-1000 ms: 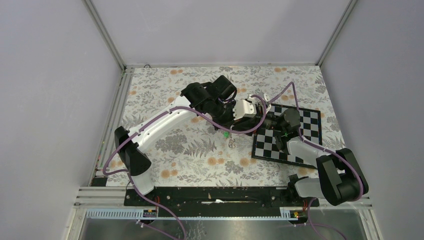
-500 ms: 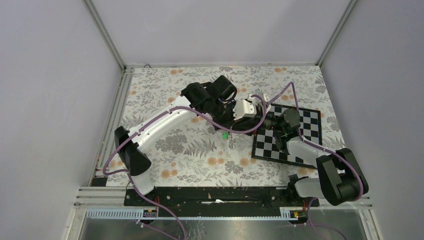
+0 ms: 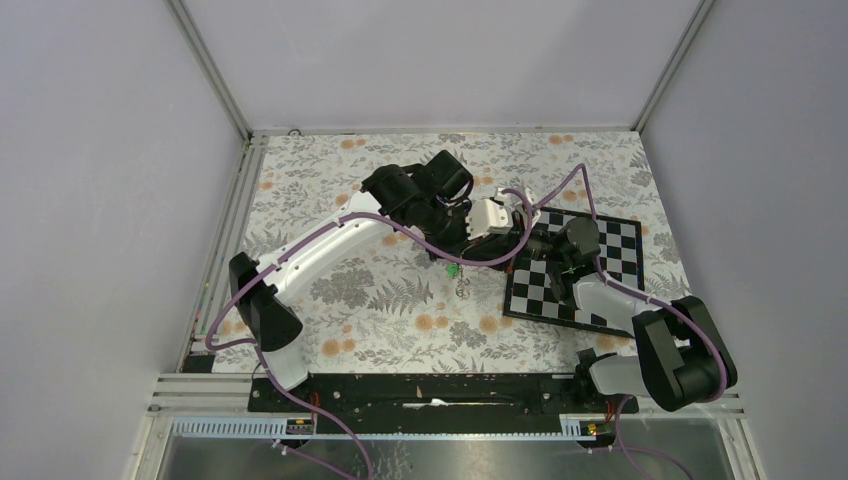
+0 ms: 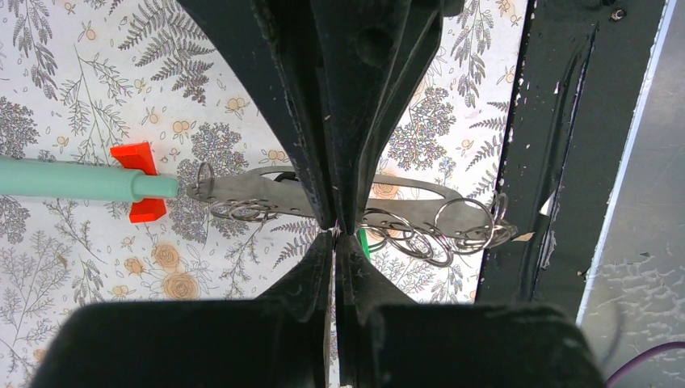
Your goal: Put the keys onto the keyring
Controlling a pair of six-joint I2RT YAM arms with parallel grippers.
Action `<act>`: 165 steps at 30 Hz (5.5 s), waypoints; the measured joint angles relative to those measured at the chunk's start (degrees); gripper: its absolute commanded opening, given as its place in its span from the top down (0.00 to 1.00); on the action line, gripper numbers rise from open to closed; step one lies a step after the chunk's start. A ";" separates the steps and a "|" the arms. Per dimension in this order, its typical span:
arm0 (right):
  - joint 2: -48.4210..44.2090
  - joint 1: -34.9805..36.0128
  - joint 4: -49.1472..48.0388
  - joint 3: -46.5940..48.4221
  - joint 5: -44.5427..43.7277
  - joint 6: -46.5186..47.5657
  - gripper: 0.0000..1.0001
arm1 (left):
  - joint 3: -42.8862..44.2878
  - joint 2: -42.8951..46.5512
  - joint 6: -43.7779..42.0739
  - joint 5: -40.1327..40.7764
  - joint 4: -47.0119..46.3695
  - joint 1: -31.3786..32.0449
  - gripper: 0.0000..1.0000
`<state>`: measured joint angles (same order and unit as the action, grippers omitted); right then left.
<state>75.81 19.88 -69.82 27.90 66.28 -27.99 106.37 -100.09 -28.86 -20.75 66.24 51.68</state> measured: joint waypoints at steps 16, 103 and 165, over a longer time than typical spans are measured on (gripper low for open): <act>-0.87 0.11 0.48 0.02 0.83 0.66 1.00 | 0.00 0.00 0.24 -0.52 -0.04 0.00 0.82; -4.61 -2.05 -5.01 2.32 3.89 -1.75 1.00 | -20.50 10.69 -2.91 -32.72 -22.86 -12.02 0.51; -6.12 -2.95 8.61 2.32 3.28 9.53 0.48 | -5.14 5.29 -5.33 -3.61 -6.80 -3.37 1.00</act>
<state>69.69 16.93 -61.21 30.22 69.56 -18.46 101.23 -94.80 -34.20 -24.36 59.44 48.31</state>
